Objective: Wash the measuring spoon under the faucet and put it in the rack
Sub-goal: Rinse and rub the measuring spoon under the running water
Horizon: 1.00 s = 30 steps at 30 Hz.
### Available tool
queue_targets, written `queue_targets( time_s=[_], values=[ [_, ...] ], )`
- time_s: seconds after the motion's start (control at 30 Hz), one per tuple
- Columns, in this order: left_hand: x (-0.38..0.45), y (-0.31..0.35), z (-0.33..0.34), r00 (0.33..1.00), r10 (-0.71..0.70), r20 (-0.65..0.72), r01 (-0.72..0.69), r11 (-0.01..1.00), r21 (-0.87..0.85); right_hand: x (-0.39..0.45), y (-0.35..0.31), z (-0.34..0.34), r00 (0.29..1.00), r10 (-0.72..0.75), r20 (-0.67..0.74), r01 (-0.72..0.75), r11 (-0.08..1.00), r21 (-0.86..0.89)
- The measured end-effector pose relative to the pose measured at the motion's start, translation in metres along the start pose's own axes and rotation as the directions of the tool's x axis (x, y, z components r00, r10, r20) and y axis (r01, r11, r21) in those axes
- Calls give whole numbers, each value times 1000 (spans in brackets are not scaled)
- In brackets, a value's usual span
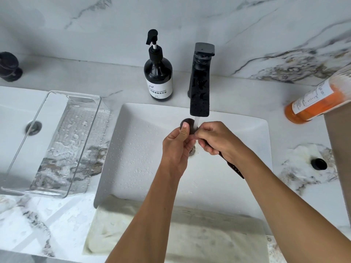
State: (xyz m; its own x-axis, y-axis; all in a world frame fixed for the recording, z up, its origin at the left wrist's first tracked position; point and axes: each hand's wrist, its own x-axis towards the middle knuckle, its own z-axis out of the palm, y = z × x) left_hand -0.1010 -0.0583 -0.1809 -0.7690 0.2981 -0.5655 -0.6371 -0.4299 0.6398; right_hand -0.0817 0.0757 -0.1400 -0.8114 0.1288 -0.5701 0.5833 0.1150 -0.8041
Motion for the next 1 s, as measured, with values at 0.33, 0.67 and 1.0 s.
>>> queue_targets(
  time_s=[0.33,0.67,1.0],
  values=[
    [-2,10,6,999,10,-42,-12,999,-32,-3,-3,1,991,-123,-47,114,982,-150],
    [-4,7,2,995,-20,-93,17,999,-31,-2,2,3,954,-298,4,231,731,-641],
    [-5,10,0,994,-10,-108,1,996,-85,-5,0,7,912,-406,55,307,588,-748]
  ],
)
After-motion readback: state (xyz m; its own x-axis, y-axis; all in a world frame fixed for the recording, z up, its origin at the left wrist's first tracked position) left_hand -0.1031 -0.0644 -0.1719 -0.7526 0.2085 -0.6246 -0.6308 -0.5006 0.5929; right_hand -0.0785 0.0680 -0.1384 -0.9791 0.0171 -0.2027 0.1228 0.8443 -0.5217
